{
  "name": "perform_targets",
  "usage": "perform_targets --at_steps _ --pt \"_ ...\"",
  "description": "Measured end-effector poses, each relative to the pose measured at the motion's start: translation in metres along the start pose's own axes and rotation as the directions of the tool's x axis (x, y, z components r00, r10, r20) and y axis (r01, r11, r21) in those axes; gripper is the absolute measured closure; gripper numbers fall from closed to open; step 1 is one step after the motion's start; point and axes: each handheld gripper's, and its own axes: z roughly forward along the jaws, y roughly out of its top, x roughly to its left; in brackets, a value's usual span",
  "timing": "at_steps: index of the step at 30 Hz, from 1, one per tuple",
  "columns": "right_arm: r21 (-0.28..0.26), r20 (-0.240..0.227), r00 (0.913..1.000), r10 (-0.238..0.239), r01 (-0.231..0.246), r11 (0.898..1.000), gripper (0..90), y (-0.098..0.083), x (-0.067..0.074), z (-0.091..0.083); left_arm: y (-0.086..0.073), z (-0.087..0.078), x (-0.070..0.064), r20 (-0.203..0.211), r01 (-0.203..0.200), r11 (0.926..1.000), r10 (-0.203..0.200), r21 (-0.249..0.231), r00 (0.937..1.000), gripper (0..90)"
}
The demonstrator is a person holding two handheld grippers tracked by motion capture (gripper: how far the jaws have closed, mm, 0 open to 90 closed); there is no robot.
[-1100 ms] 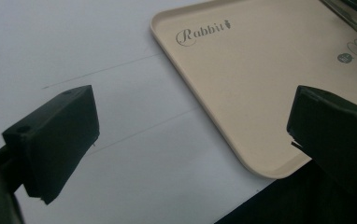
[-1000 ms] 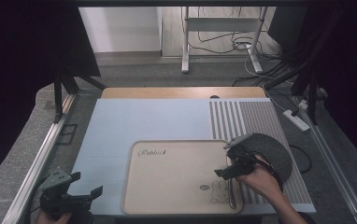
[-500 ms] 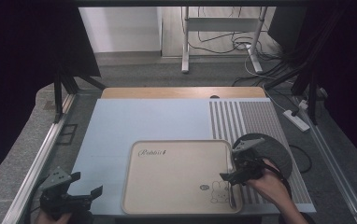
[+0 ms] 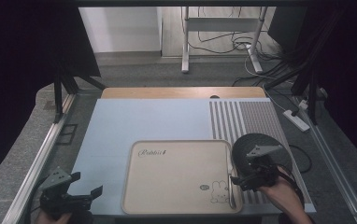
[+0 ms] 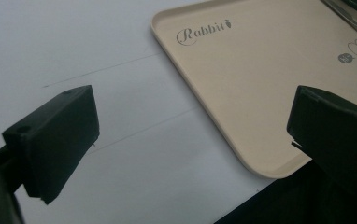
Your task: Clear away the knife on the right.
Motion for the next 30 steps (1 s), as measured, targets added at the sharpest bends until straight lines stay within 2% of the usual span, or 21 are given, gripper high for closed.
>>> perform_targets --at_steps 16,18,30 --pt "-0.053 0.037 0.9968 0.071 -0.069 0.996 0.0 -0.025 -0.006 -0.026 0.0 0.0 0.0 -0.001 0.002 1.0 -0.002 0.002 1.0 2.4" --pt "-0.073 0.039 0.996 0.08 -0.077 0.994 0.0 -0.026 -0.006 -0.029 0.0 0.0 0.0 -0.001 0.002 1.0 -0.002 0.003 1.0 2.4" --pt "-0.094 0.071 0.9928 0.096 -0.09 0.991 0.0 -0.036 -0.008 -0.047 0.0 0.0 0.0 -0.002 0.005 1.0 -0.005 0.005 1.0 2.4"
